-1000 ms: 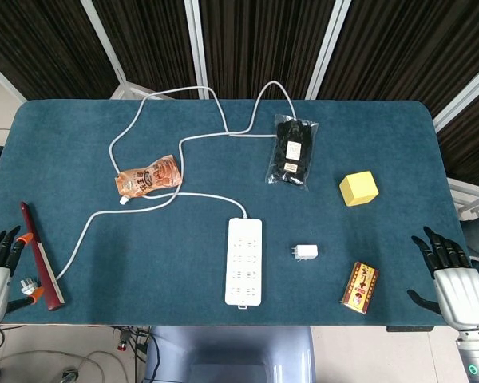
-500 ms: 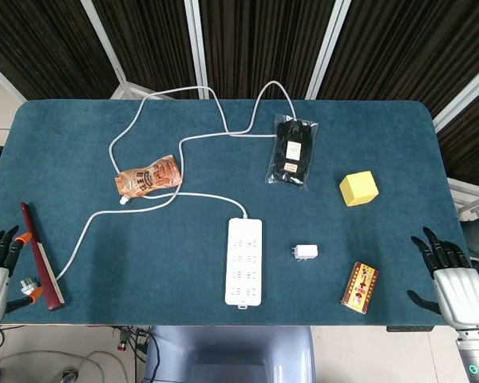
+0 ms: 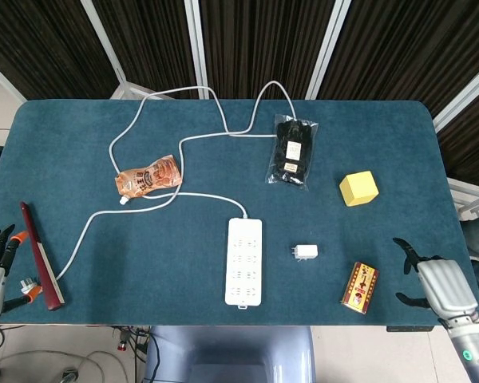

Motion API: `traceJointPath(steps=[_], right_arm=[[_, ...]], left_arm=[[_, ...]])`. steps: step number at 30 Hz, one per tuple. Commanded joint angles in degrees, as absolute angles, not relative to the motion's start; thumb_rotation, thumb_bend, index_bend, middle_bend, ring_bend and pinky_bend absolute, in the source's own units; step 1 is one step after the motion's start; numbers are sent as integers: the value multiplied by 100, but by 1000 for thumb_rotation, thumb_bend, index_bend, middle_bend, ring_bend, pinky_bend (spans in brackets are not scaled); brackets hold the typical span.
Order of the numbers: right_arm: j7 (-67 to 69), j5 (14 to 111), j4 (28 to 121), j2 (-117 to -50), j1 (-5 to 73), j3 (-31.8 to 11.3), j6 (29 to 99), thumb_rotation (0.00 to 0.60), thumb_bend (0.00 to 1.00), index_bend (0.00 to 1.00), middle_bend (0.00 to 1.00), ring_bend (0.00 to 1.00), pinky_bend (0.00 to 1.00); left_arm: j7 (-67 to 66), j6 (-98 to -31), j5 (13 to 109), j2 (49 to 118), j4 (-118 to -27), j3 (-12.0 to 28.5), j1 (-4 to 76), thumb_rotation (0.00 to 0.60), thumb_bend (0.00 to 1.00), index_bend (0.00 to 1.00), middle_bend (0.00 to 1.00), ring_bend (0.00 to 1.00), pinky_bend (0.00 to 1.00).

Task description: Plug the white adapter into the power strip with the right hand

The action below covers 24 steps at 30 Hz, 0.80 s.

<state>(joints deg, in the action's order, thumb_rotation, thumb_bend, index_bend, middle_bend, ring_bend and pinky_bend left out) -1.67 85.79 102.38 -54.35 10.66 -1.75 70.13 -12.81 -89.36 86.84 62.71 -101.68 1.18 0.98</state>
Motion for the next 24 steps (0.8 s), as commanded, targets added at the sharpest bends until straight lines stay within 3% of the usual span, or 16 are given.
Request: traceJointPath(steps=[1,8,17,24], right_arm=[[-352,7744,10819,-4948,1791,-321,5673,600,304,176,598,693,630],[-1010,6416,11083,-4920,2639,-411,4397,600,333,185,612,720,660],[-2323,4677,11138,-5558,3439,-149,4352,600,333,186,612,720,660],[-2588,4225,11183,-5785,3659,36,4551,600,333,186,612,721,660]], left_arm=[[-1271,-8946,8686,6274,-10160,123,93,600,100,123,0,0,0],[-1333,-8897,8697,6325,-10135,115,118,600,100,123,0,0,0],[-1333,-8876,8624,6334,-10136,144,123,600,100,123,0,0,0],[-1344,-8847,8602,6338,-10135,149,135,600,100,123,0,0,0]])
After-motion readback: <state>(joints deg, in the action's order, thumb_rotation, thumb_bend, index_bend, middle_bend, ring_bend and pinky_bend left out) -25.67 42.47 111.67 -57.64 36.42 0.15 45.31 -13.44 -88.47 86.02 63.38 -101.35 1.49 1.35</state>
